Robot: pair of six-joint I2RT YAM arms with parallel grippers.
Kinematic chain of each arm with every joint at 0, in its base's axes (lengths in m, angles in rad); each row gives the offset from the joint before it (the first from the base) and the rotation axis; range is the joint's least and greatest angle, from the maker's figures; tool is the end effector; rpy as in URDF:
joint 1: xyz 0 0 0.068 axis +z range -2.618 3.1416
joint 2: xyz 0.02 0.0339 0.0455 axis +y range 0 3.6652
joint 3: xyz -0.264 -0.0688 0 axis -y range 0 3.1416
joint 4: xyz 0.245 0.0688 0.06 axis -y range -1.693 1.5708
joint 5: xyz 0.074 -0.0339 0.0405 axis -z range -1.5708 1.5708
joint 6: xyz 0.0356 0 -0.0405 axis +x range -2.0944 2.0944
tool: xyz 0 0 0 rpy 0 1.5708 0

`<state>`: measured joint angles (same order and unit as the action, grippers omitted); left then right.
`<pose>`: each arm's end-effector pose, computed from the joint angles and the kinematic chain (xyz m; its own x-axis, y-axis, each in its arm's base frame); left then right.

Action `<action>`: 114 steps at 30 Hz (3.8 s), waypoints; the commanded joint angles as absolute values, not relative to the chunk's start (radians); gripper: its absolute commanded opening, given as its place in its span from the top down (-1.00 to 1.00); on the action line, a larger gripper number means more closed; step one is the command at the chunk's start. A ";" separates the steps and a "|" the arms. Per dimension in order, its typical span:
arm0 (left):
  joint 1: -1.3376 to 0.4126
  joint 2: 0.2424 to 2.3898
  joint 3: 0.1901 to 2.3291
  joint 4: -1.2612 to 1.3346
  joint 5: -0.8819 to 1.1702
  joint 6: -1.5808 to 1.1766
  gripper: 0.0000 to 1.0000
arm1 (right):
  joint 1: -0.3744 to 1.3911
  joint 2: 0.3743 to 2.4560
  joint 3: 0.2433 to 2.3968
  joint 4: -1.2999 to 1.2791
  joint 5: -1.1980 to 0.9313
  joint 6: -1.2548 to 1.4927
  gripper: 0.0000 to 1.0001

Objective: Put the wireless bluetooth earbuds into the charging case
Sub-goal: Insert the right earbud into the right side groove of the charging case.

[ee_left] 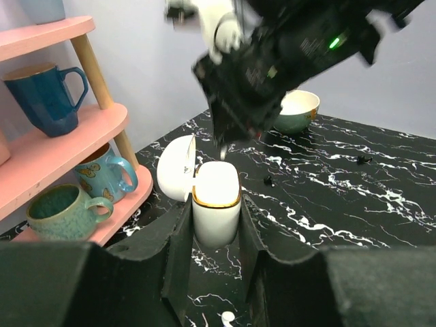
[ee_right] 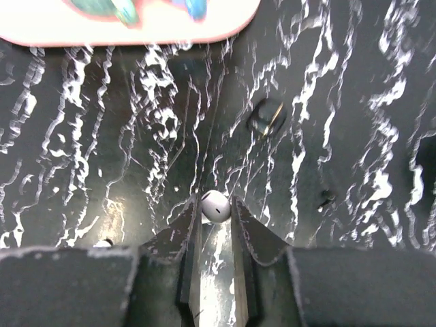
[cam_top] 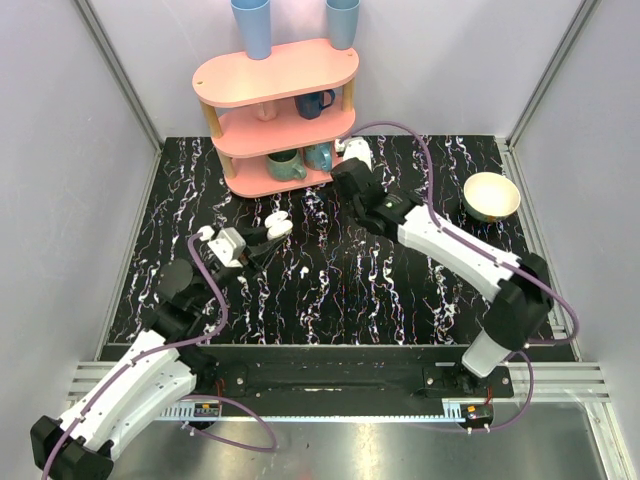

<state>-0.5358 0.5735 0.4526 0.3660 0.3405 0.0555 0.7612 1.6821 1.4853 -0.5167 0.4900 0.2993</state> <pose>0.1255 -0.0883 0.3129 0.2505 -0.0879 -0.9641 0.7470 0.6510 0.1347 0.2874 0.2507 0.3178 -0.5563 -0.1707 -0.8133 -0.1957 0.9781 -0.0714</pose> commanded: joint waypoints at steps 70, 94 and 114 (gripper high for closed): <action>-0.537 0.710 0.650 0.420 0.420 -0.103 1.00 | 1.256 1.439 1.414 -0.069 0.563 -0.723 1.00; -0.537 0.699 0.620 0.497 0.367 -0.137 1.00 | 1.258 1.399 1.382 -0.061 0.545 -0.716 0.64; -0.537 0.706 0.611 0.515 0.377 -0.149 1.00 | 1.258 1.376 1.374 0.026 0.491 -0.670 -0.15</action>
